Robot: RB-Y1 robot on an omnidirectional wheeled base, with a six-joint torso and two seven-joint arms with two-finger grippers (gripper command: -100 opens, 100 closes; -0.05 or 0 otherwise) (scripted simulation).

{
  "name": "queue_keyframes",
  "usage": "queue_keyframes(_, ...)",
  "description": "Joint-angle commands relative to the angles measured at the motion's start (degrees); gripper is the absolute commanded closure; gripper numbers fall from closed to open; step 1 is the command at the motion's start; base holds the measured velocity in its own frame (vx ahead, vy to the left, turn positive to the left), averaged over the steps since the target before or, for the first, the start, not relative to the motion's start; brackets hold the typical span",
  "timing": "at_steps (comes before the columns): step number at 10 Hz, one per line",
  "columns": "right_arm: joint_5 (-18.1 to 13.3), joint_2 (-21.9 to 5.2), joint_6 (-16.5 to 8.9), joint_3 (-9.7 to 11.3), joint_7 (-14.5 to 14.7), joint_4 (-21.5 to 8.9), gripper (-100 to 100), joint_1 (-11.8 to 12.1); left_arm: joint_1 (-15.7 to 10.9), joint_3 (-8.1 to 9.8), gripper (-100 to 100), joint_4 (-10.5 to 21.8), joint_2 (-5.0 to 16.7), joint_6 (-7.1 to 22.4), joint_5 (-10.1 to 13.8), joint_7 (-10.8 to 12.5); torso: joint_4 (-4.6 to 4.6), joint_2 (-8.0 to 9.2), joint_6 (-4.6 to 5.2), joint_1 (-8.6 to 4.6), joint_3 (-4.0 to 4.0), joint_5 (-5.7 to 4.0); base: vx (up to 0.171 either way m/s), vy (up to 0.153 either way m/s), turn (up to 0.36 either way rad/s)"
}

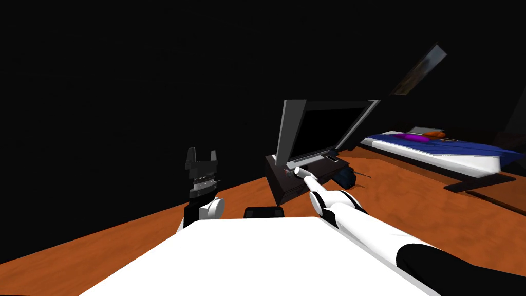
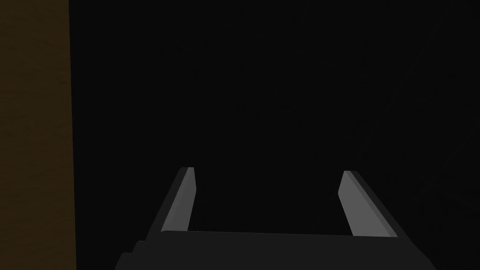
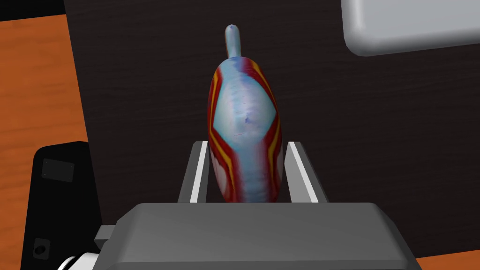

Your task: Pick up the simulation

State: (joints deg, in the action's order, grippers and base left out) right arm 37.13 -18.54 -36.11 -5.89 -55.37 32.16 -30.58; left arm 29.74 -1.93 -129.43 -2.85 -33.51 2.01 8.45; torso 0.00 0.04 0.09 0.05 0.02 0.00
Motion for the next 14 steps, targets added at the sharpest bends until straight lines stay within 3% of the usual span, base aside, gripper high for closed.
queue_keyframes(1,0.0,0.0,0.0,0.0,0.0,0.0,0,0.0,0.0,0.0,0,0.0,0.0,0.0,0.0,0.0,0.0,0.0,0.0,0.0,0.0,0.0,0.0,0.0,0.0)
queue_keyframes(2,-0.72,1.23,-1.15,1.43,-0.2,1.92,100,0.19,0.0,0.0,0,0.0,0.0,0.0,0.0,0.0,0.0,0.0,0.0,0.0,0.0,0.0,0.043,-0.003,-0.326)
queue_keyframes(4,-1.82,2.65,-3.09,3.28,-0.71,5.16,100,0.7,0.02,0.01,0,0.0,0.0,0.0,0.0,0.0,-0.05,-0.19,0.14,0.03,-0.11,0.02,0.073,0.022,-0.392)
queue_keyframes(6,-1.82,2.65,-3.09,3.28,-0.71,5.16,100,0.7,0.0,0.0,0,0.0,0.0,0.0,0.0,0.0,-0.02,-0.17,0.01,0.04,-0.09,0.0,0.027,0.008,-0.027)
queue_keyframes(12,-5.12,6.89,-8.94,8.86,-2.24,14.86,100,2.24,0.01,0.0,0,0.0,0.0,0.0,0.0,0.0,0.02,-0.12,0.03,0.07,-0.04,0.03,0.049,0.016,-0.293)
queue_keyframes(13,-4.83,6.24,-8.9,8.22,-2.35,14.44,100,2.13,0.01,0.01,0,0.0,0.0,0.0,0.0,0.0,0.04,-0.13,0.05,0.06,-0.04,0.04,0.025,0.014,-0.066)
queue_keyframes(14,-4.86,6.31,-9.01,8.31,-2.33,14.43,0,2.05,-0.01,0.0,0,0.0,0.0,0.0,0.0,0.0,0.04,-0.06,0.0,0.04,-0.01,0.03,0.004,0.002,0.011)
